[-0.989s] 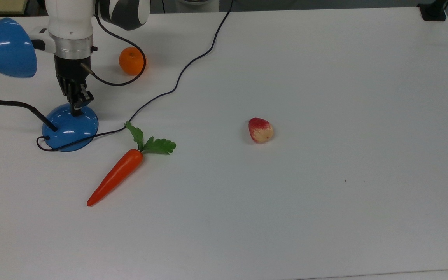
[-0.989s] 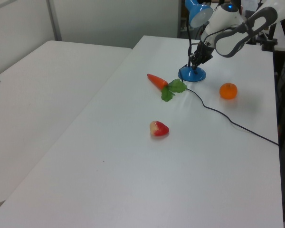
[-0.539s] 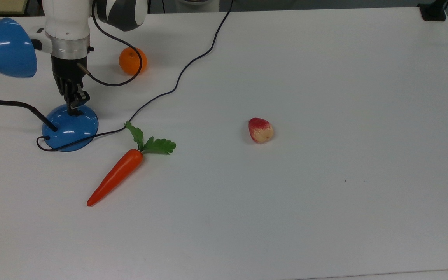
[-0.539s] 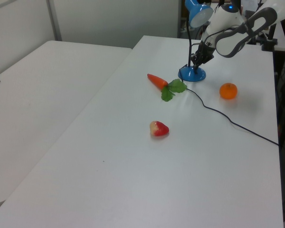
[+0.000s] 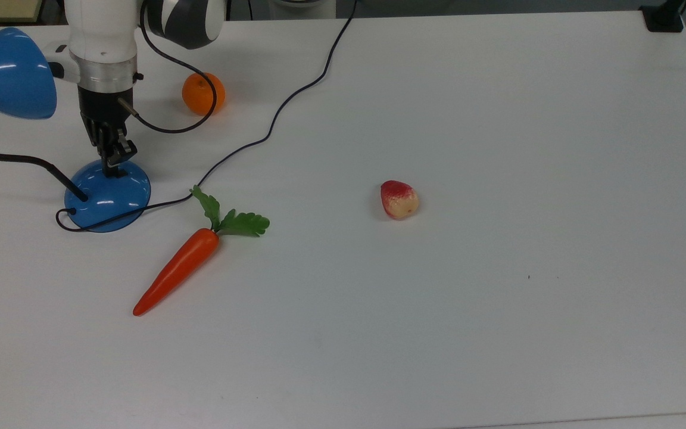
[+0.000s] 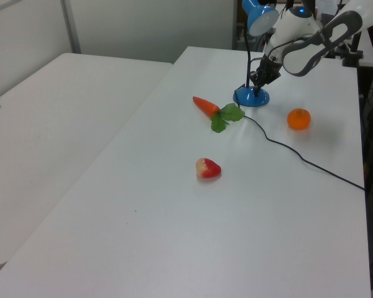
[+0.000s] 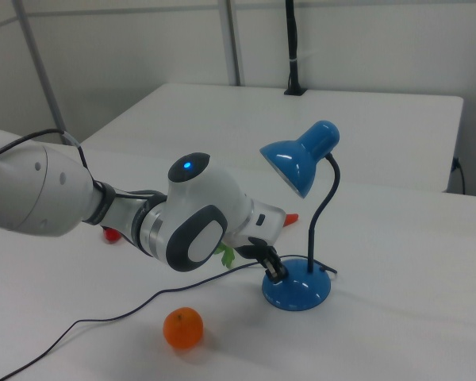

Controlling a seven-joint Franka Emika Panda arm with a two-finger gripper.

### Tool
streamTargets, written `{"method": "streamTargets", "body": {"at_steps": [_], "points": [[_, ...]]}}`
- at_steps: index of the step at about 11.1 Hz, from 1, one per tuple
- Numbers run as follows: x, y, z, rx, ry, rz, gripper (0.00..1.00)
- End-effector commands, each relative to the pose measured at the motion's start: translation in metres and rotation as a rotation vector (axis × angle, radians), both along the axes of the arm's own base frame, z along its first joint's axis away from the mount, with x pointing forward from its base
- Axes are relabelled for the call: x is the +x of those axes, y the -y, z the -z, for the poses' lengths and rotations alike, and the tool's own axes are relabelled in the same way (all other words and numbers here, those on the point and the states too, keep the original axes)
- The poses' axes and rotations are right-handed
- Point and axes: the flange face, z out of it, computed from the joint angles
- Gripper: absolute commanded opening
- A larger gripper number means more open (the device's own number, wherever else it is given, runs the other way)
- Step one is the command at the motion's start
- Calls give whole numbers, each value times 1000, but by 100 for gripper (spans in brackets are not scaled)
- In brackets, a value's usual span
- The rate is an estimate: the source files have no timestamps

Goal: Turn on desk lamp
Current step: 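Press down on the lamp base button with the gripper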

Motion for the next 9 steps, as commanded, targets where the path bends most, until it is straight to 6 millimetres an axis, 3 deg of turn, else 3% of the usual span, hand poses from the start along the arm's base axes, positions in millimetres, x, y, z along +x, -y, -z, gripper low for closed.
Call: {"method": "streamTargets", "body": {"at_steps": [1, 9], "points": [[-2, 2, 2, -19, 10, -5, 0], [0, -2, -4, -20, 18, -8, 0]]}}
